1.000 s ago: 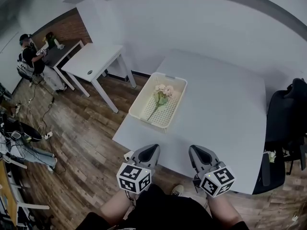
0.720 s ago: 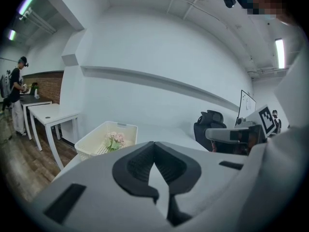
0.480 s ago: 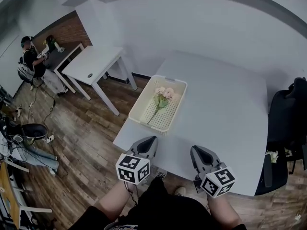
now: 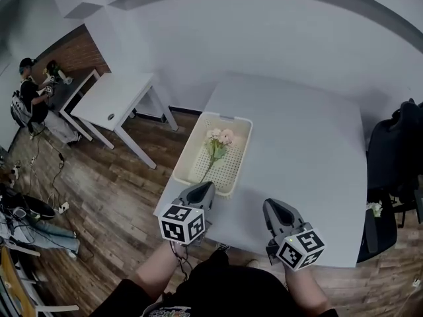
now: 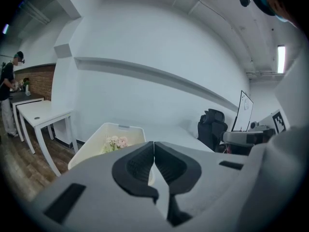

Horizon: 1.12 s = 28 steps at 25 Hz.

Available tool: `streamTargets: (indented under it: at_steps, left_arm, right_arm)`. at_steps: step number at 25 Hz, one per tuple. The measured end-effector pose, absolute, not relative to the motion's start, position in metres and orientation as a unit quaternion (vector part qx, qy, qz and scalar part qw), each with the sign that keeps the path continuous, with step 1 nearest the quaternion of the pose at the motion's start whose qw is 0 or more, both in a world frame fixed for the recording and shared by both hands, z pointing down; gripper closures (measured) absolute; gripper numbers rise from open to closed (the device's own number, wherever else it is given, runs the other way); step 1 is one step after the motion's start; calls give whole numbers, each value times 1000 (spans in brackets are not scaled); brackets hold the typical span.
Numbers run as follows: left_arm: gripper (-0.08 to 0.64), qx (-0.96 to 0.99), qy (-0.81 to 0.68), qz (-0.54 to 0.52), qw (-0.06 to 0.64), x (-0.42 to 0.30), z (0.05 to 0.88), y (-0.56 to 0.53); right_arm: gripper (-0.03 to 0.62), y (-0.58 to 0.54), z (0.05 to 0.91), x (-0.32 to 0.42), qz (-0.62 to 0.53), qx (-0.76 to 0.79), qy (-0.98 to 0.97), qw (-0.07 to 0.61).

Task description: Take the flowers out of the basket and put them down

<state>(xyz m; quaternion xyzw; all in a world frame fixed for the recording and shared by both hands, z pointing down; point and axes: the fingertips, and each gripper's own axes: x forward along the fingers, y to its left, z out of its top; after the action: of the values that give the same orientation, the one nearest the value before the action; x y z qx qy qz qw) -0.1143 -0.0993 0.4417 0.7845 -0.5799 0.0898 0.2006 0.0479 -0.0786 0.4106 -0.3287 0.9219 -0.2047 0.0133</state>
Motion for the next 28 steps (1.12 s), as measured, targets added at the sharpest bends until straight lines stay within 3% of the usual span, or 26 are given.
streamTargets:
  at_steps: [11, 20, 28]
  left_arm:
    - [551, 789, -561, 107, 226, -154, 471, -160]
    - [410, 786, -545, 153, 248, -173, 510, -213]
    - [387, 775, -521, 198, 299, -182, 557, -252]
  right_arm:
    - [571, -118, 422, 15, -215, -361, 907, 0]
    - [571, -146, 434, 7, -229, -393, 890, -3]
    - [571, -168, 440, 7, -238, -422, 875, 6]
